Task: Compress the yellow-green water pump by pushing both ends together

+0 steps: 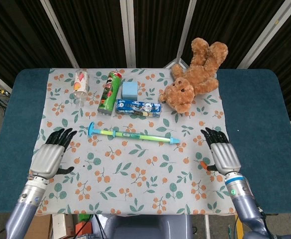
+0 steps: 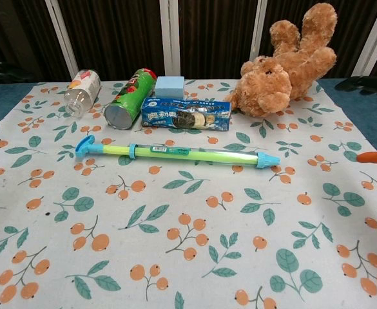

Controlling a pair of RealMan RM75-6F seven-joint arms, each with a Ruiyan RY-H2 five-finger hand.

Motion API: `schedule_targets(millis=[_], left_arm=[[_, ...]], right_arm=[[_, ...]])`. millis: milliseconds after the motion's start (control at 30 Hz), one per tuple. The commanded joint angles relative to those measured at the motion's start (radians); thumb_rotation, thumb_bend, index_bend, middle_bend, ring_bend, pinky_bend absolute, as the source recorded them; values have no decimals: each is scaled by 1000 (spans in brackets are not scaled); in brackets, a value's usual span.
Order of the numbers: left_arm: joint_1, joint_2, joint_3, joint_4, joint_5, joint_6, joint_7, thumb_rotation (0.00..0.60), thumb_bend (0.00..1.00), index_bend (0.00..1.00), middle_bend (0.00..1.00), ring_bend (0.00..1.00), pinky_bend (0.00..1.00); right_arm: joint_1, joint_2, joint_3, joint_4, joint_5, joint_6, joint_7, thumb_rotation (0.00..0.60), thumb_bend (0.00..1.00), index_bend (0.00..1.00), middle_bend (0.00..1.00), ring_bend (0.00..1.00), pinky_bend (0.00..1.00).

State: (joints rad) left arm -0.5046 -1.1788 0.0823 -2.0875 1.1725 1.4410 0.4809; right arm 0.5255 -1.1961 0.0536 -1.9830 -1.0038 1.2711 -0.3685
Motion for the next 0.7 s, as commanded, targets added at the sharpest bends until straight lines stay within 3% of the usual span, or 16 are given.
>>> schedule_targets(millis=[33,233,400,533,700], left_arm=[[130,127,113,42,199,56,-171,600,71,65,16,0,63],[278,166,195,183,376,178,-365,600,67,45,11,0,61],[379,159,222,292,432,253,-458,600,67,3,0,0,48],[438,140,205,384,475,320,-470,600,67,0,0,0,47],[469,118,166,426,476,339,-483,600,67,0,0,0,47]], right_arm=[[-98,91,-50,18,-128,10,151,600,268,0,0,0,0],[-261,151,-157,59,-371,140,367,600,269,0,0,0,0],[-386,148,-228,174,-568,301,474,600,269,0,0,0,0],[-447,124,-224,264,-634,395,443,600,269,0,0,0,0],[-466,120,-204,269,-605,382,494,600,269,0,0,0,0]])
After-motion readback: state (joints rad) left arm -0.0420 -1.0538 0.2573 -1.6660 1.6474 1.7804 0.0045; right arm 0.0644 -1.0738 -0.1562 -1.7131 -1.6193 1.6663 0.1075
